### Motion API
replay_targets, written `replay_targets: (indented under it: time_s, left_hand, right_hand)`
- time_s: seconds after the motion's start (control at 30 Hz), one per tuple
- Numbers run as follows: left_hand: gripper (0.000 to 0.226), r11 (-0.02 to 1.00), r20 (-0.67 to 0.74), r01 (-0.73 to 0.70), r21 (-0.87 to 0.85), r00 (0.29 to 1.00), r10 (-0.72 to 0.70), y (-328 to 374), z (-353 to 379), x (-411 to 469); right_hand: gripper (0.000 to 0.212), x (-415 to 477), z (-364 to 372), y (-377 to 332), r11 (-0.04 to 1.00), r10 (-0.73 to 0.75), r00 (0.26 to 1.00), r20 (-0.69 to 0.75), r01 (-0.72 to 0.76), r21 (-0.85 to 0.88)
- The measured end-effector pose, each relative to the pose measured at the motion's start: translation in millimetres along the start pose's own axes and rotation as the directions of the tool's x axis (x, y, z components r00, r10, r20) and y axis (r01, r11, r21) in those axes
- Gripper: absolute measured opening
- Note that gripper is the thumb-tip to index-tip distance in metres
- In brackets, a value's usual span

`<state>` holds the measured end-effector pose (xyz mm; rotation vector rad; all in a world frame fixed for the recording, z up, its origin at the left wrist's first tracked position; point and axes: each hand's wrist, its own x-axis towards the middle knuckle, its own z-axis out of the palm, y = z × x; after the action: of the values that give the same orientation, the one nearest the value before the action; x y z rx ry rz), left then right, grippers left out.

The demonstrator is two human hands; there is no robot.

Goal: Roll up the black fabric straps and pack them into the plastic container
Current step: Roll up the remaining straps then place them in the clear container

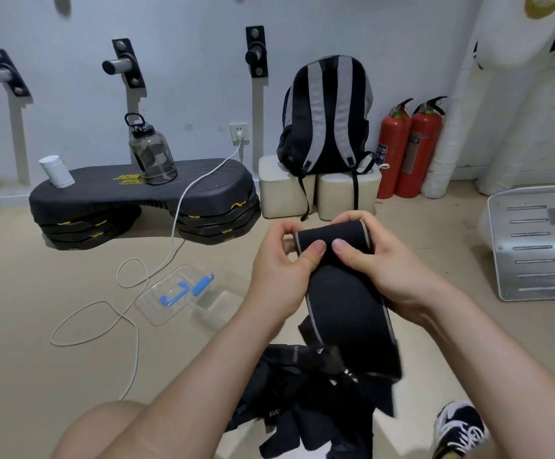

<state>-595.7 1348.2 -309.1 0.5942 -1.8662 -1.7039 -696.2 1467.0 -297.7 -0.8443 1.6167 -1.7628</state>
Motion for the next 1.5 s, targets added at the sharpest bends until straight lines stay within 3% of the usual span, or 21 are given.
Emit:
replay_targets:
  time_s: [0.2,0.37,0.67,0.8,0.93,1.03,1.17,1.23,1.3,1.4,1.5]
  left_hand:
    - [0.019,0.969,0.221,0.142,-0.203,0.97,-0.096,7.2,5.2,-4.9]
    - [0.025,0.954,0.197,0.207,-0.217,0.966,-0.165,6.0,9.2,-9.8]
    - [0.025,0.964,0.068,0.043,-0.263,0.997,-0.026,0.8,7.9,-8.1]
    - [0.03,0.973,0.074,-0.017,-0.229,0.997,0.035,3.2,4.1,-5.1]
    - [0.018,0.955,0.196,0.11,-0.275,0.979,-0.056,10.5,-3.1,1.3]
    - [0.018,0.969,0.235,0.165,-0.182,0.965,-0.12,10.8,-12.1,7.0]
    - [0.021,0.956,0.113,0.129,-0.265,0.988,-0.102,11.8,-14.8,10.3]
    - [0.023,0.939,0.056,0.109,-0.327,0.994,-0.095,13.0,-13.2,10.7]
    - [0.025,0.926,0.028,0.096,-0.366,0.995,-0.092,12.8,-12.4,10.8]
    - [0.027,0.91,0.012,0.087,-0.406,0.996,-0.09,14.3,-13.7,11.8]
    - [0.03,0.905,0.021,0.078,-0.417,0.997,-0.077,15.5,-14.6,12.3]
  right_hand:
    - [0.025,-3.7,-8.9,-5.0,0.984,-0.017,0.994,0.112,0.036,-0.174]
    - [0.033,-5.8,1.6,-2.8,0.926,-0.041,0.993,0.109,0.079,-0.369]
    - [0.017,-0.4,10.5,3.1,0.993,0.096,0.994,-0.051,-0.099,-0.057]
    - [0.021,-0.3,0.8,-1.6,0.998,0.063,0.998,0.004,-0.063,0.025]
    - [0.028,-2.3,-10.4,-5.1,0.996,-0.018,0.999,0.043,0.022,-0.091]
    - [0.038,-4.2,-8.7,-1.6,0.982,-0.011,0.998,0.061,0.023,-0.187]
    - [0.046,-1.7,-2.6,0.6,0.996,-0.016,0.995,-0.097,0.008,-0.085]
    - [0.042,-0.4,-1.0,1.0,0.998,-0.023,0.982,-0.189,0.011,-0.061]
    - [0.038,-0.1,-0.2,3.2,0.985,-0.085,0.968,-0.236,0.047,-0.164]
    - [0.032,-1.7,1.9,2.1,0.942,-0.126,0.959,-0.253,0.036,-0.333]
    - [0.016,-3.3,0.2,-0.9,0.948,-0.104,0.963,-0.249,0.02,-0.318]
